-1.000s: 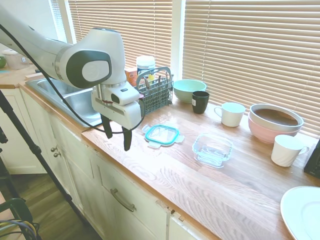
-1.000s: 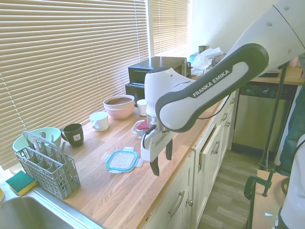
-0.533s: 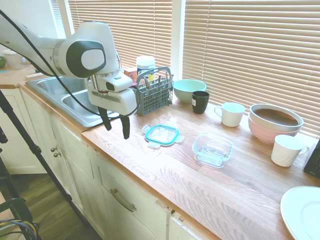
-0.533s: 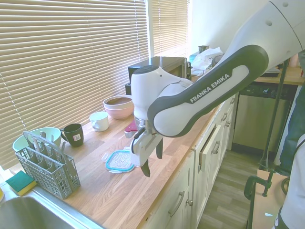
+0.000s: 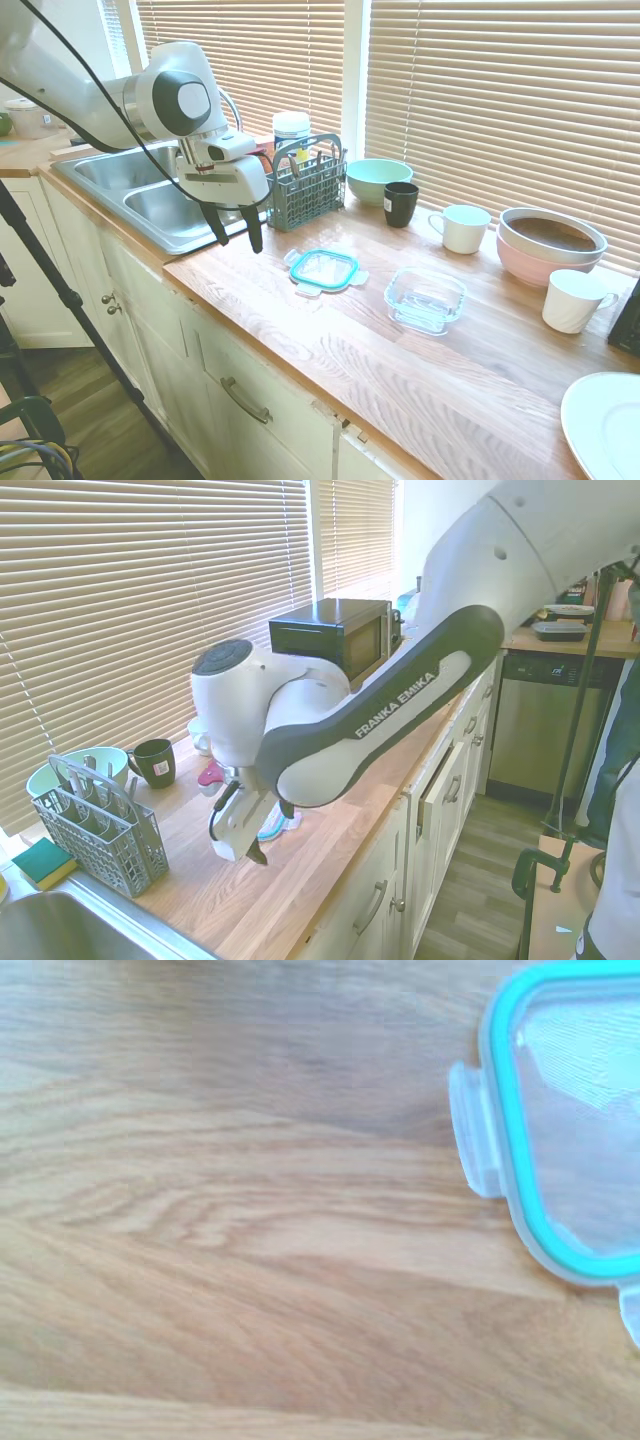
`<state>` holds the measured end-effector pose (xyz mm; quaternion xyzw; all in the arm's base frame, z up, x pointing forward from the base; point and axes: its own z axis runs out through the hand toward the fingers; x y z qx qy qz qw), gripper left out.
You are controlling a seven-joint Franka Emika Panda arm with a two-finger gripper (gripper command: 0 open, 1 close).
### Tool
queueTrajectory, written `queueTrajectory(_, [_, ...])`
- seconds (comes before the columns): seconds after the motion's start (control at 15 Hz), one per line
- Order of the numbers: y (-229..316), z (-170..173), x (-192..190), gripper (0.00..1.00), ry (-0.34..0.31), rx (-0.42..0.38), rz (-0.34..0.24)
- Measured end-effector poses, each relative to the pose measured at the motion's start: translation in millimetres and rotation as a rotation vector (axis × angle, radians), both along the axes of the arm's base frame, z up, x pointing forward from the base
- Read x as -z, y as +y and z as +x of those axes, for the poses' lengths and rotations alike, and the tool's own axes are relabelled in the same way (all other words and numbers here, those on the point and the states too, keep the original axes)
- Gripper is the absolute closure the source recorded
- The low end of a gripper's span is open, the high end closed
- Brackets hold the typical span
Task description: Cover the lid of the food container
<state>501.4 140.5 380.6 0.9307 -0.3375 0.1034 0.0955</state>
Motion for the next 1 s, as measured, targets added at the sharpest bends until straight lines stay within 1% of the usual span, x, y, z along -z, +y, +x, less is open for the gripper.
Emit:
queueTrajectory(0.2, [10,19,7,0.0,-0.01,-0.022,-0.045])
queueTrajectory(0.47, [10,43,17,0.0,-0.017,-0.033,-0.093])
queueTrajectory(0.8, [1,71,33,0.0,-0.019,-0.023,-0.128])
queueTrajectory(1.0, [-8,86,39,0.0,-0.021,-0.009,-0.14])
